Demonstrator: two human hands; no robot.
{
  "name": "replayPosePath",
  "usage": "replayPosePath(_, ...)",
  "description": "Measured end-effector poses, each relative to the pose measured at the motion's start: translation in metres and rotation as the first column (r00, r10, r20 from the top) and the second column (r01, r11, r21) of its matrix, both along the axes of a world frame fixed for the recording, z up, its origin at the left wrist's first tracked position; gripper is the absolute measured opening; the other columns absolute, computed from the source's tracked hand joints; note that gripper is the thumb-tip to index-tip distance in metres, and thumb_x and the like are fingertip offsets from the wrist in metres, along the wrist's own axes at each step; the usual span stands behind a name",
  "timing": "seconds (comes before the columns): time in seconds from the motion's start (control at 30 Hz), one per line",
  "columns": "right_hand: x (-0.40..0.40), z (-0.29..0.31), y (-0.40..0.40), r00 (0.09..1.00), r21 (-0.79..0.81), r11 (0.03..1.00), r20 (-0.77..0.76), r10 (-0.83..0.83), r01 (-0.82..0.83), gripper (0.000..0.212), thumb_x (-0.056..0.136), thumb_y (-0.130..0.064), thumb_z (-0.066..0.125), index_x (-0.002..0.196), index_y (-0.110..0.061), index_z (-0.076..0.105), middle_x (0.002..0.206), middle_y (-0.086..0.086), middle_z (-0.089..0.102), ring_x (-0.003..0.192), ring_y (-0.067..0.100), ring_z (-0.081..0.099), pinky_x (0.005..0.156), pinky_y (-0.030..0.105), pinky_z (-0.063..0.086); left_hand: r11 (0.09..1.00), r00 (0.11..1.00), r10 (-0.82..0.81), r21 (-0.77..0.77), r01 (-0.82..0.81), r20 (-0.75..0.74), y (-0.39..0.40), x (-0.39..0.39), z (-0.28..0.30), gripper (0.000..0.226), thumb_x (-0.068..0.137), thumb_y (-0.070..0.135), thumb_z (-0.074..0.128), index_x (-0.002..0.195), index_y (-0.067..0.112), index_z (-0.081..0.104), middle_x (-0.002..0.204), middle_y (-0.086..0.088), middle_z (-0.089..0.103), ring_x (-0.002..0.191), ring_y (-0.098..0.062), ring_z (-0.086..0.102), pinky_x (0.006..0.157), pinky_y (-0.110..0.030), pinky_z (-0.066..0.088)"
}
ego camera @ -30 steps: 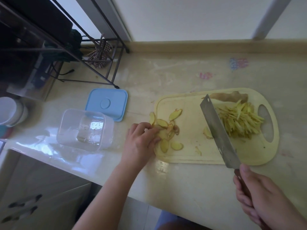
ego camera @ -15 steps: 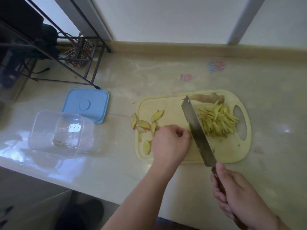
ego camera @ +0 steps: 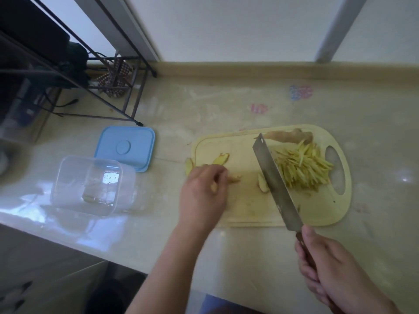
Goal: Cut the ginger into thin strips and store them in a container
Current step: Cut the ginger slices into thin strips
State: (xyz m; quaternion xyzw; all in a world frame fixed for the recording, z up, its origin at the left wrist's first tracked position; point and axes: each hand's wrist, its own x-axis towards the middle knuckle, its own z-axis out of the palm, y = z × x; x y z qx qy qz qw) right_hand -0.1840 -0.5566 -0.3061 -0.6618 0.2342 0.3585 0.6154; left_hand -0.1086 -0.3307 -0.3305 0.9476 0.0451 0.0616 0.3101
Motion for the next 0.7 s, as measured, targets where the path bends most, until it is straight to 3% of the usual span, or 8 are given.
replayPosePath(0.07,-0.001,-0.002,-0.001,1.0,-0.005,1.0,-0.009,-0.019,0.019,0.097,0.026,-0.107,0.058,0.063,-0.018,0.049,0.052,0.006,0.034,0.036,0.014,0.026,0.04,0.017,0.024,0.995,0.996,0.054,0.084,-0.06,0.065,0.04,0.001,-0.011,0.013,0.089,0.014,0.067,0.101,0.013,0.074,0.094,0.002,0.066,0.087,-0.019,0.059,0.078,-0.03,0.05)
replayPosePath(0.17,-0.002,-0.004,-0.002,1.0,-0.027,0.999,-0.003,-0.024,0.024,0.109,0.023,-0.108,0.057,0.071,-0.01,0.048,0.052,0.007,0.034,0.034,0.014,0.027,0.041,0.015,0.025,0.988,0.999,-0.023,0.15,0.019,0.025,0.076,-0.001,-0.028,0.02,0.085,0.014,0.07,0.105,0.01,0.075,0.1,-0.004,0.065,0.089,-0.028,0.061,0.079,-0.04,0.055)
replayPosePath(0.27,-0.001,-0.002,0.0,1.0,-0.033,0.999,0.0,-0.022,0.022,0.114,0.022,-0.108,0.057,0.073,-0.006,0.047,0.051,0.006,0.035,0.033,0.014,0.026,0.04,0.015,0.026,0.988,0.996,-0.087,0.132,0.083,0.028,0.086,-0.003,-0.028,0.028,0.087,0.026,0.064,0.107,0.011,0.076,0.097,-0.003,0.065,0.085,-0.026,0.062,0.072,-0.04,0.057)
replayPosePath(0.37,0.0,-0.003,0.002,1.0,-0.041,0.999,0.009,-0.025,0.025,0.111,0.024,-0.108,0.056,0.072,-0.008,0.047,0.051,0.006,0.035,0.033,0.013,0.026,0.043,0.016,0.026,0.969,0.978,-0.169,0.204,0.142,0.121,0.085,-0.001,-0.027,0.023,0.089,0.024,0.067,0.099,0.007,0.078,0.088,-0.007,0.063,0.075,-0.028,0.061,0.062,-0.038,0.054)
replayPosePath(0.47,-0.001,-0.003,0.002,1.0,-0.048,0.999,0.006,-0.023,0.023,0.11,0.025,-0.108,0.056,0.072,-0.009,0.048,0.052,0.006,0.035,0.035,0.014,0.027,0.044,0.017,0.026,0.947,0.967,-0.217,0.268,0.176,0.131,0.083,0.004,-0.027,0.024,0.089,0.028,0.067,0.093,0.007,0.079,0.085,-0.007,0.062,0.073,-0.029,0.059,0.062,-0.038,0.052)
replayPosePath(0.57,0.0,-0.001,0.003,1.0,-0.042,0.999,-0.015,-0.012,0.011,0.108,0.025,-0.108,0.057,0.072,-0.011,0.048,0.052,0.005,0.036,0.036,0.013,0.027,0.042,0.017,0.026,0.942,0.984,-0.177,0.295,0.158,0.036,0.08,0.008,-0.023,0.02,0.085,0.027,0.069,0.088,0.009,0.077,0.085,-0.005,0.062,0.075,-0.029,0.055,0.07,-0.038,0.051)
replayPosePath(0.63,0.0,0.001,0.004,1.0,-0.022,1.0,-0.026,-0.011,0.011,0.102,0.026,-0.107,0.058,0.068,-0.015,0.049,0.052,0.006,0.034,0.036,0.014,0.027,0.041,0.017,0.025,0.938,0.99,-0.062,0.332,0.102,-0.128,0.071,0.012,-0.015,0.013,0.086,0.023,0.073,0.089,0.01,0.074,0.088,-0.002,0.06,0.083,-0.027,0.048,0.081,-0.043,0.049)
replayPosePath(0.7,0.001,0.002,0.004,1.0,0.0,1.0,-0.028,-0.006,0.006,0.093,0.033,-0.105,0.058,0.065,-0.019,0.05,0.052,0.005,0.034,0.036,0.014,0.026,0.04,0.017,0.024,0.933,0.949,0.058,0.356,0.059,-0.31,0.068,0.014,-0.008,0.016,0.093,0.028,0.068,0.094,0.012,0.071,0.095,0.001,0.056,0.095,-0.027,0.044,0.091,-0.038,0.04)
